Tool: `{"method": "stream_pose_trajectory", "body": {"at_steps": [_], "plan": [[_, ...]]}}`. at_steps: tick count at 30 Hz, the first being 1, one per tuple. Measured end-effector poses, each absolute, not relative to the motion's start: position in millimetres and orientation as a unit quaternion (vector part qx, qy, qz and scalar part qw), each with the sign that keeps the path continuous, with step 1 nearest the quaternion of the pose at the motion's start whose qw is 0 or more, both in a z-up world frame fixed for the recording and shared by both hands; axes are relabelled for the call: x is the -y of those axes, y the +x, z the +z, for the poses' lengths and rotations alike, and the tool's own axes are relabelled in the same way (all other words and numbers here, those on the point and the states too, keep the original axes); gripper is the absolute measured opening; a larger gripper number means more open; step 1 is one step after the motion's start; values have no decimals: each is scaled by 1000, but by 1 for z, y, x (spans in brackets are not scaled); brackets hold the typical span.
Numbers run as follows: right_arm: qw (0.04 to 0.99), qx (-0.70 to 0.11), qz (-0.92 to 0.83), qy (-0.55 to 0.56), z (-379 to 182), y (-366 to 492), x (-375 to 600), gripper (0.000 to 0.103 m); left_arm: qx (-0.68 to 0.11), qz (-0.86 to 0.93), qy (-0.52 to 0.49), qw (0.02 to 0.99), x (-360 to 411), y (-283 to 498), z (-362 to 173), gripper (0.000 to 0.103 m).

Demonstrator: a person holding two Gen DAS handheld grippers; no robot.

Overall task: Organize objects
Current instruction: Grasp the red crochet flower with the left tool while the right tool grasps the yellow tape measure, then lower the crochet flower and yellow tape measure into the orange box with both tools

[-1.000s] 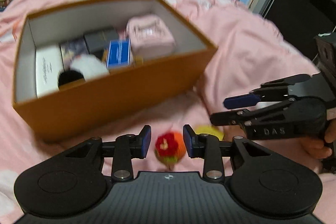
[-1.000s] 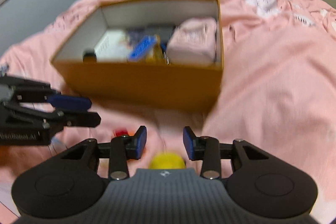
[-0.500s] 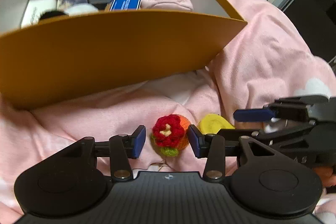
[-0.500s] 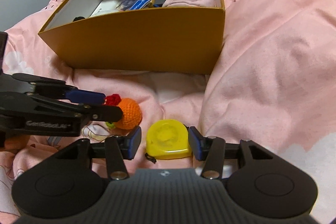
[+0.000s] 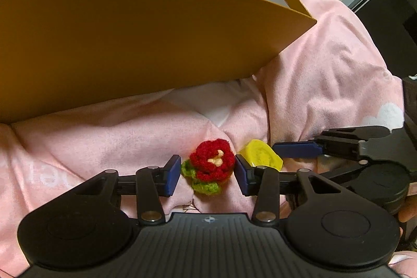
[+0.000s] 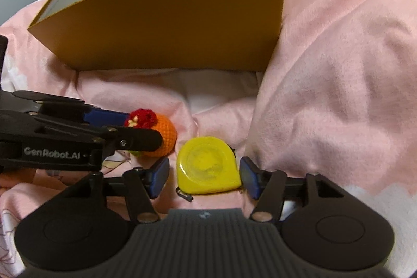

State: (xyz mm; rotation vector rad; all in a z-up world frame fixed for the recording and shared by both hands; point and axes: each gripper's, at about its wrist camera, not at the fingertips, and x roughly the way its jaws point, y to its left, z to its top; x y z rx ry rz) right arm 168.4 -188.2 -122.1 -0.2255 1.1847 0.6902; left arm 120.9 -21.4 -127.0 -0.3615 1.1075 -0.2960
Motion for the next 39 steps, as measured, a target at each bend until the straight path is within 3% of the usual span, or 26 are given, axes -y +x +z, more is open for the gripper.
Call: {"method": "stream_pose_trajectory", "body": {"at_steps": [11, 12, 13, 16, 23, 34, 39], "plan": [[764, -555, 315, -90, -124, 168, 193, 58, -507, -140, -161, 835, 23, 116, -120, 48], [765, -553, 316, -90, -123, 166, 194, 58, -502, -141, -156, 839, 23, 113, -116, 46], [767, -551, 317, -91, -121, 164, 194, 57, -497, -141, -153, 842, 23, 111, -114, 37], [771, -543, 320, -93, -114, 158, 197, 57, -485, -141, -156, 849, 18, 103, -104, 37], [791, -493, 343, -115, -74, 138, 199, 57, -424, -146, -149, 881, 9, 86, -62, 37], [817, -397, 392, -146, 32, 181, 176, 57, -325, -126, -165, 923, -17, 101, 16, 37], [803, -407, 379, -214, 28, 221, 132, 57, -320, -102, -164, 927, -28, 131, 23, 37]]}}
